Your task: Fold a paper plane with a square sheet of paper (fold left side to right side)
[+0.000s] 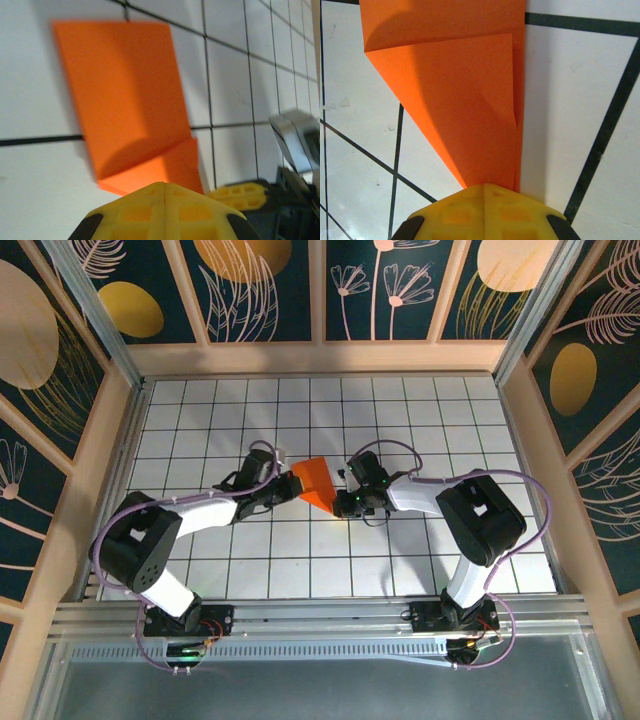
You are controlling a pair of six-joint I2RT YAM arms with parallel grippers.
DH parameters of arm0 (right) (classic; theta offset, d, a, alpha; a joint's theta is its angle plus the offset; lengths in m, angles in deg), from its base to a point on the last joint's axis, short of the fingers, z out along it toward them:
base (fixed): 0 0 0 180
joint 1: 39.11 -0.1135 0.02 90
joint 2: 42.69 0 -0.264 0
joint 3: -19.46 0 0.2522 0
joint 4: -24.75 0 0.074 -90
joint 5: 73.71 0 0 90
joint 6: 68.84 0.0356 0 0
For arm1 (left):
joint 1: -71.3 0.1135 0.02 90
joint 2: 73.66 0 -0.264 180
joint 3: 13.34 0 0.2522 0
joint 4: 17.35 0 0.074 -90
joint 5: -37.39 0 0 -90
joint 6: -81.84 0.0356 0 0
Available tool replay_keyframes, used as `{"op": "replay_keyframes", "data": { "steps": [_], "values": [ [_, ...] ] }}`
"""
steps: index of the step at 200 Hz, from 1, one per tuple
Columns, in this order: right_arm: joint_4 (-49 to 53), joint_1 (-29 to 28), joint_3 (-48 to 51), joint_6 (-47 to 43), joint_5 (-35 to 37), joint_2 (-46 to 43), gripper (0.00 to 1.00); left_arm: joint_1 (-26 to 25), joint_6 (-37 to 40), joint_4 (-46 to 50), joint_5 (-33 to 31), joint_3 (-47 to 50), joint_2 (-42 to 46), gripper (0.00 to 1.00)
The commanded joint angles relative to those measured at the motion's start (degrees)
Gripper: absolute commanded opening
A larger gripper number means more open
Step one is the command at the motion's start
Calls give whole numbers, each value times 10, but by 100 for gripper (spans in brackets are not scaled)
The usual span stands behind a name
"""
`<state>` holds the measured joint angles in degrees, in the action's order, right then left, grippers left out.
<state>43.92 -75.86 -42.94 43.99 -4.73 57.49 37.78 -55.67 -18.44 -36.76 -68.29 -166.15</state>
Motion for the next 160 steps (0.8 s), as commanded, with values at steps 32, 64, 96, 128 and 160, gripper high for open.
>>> {"op": "replay_keyframes", "data": {
  "steps": [32, 64, 96, 128, 160],
  "values": [
    [96, 1, 32, -13, 77, 54, 0, -37, 13, -14, 32, -67, -97, 5],
    [95, -2, 29, -12, 76, 56, 0, -37, 14, -13, 31, -76, -130, 5],
    [94, -3, 26, -13, 70, 55, 0, -37, 8, -7, 16, -66, -142, 4],
    [79, -3, 17, -5, 42, 46, 0, -37, -2, -7, 9, -53, -146, 3],
    [67, -3, -5, 4, 10, 22, 0, -37, -2, -1, 3, -51, -147, 0]
  ]
}}
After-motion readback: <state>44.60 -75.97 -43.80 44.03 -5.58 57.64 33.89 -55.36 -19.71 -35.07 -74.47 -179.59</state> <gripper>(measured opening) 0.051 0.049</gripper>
